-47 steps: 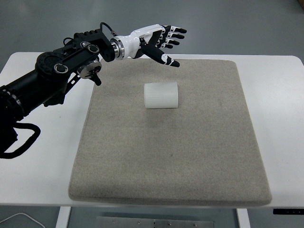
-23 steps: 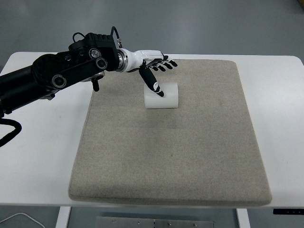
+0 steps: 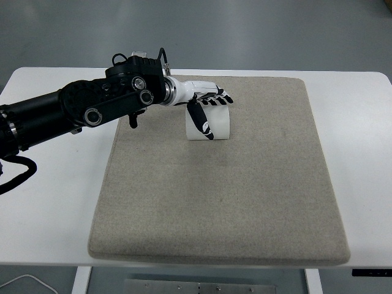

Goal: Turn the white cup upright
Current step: 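Lower the left hand onto the mug and close fingers around it, then lift the mug with the left hand and rotate it opening-up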

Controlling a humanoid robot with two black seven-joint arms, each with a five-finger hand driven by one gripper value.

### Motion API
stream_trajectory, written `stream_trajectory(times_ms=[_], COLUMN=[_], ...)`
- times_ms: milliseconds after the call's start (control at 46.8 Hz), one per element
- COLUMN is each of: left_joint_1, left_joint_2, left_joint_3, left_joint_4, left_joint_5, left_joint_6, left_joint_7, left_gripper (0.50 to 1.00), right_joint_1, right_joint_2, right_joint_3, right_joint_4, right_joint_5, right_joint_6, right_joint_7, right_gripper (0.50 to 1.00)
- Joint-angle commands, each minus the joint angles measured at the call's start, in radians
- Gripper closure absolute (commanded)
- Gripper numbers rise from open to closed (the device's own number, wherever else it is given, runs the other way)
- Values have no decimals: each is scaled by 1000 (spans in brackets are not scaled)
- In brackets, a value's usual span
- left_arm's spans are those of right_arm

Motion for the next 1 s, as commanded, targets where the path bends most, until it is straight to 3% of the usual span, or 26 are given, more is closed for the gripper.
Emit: stream_trajectory(times_ms=[0, 662, 790, 982], left_joint_1=[6, 8, 9, 8], left_joint_2=[-11, -28, -32, -39], left_joint_3=[2, 33, 34, 37], left_joint_4=[5, 43, 43, 45], left_joint_5=[13, 36, 56, 59], left_joint_6=[1, 1, 1, 1], left_joint_7=[0, -1, -3, -5], left_gripper=[506, 529, 570, 690], right_joint_1=[0, -1, 0, 0], right_joint_2=[0, 0, 0, 0], right_joint_3=[0, 0, 0, 0], right_joint_4=[0, 0, 0, 0], right_joint_5=[0, 0, 0, 0], right_joint_6=[0, 0, 0, 0], right_joint_7=[0, 0, 0, 0], right_gripper=[570, 570, 570, 570])
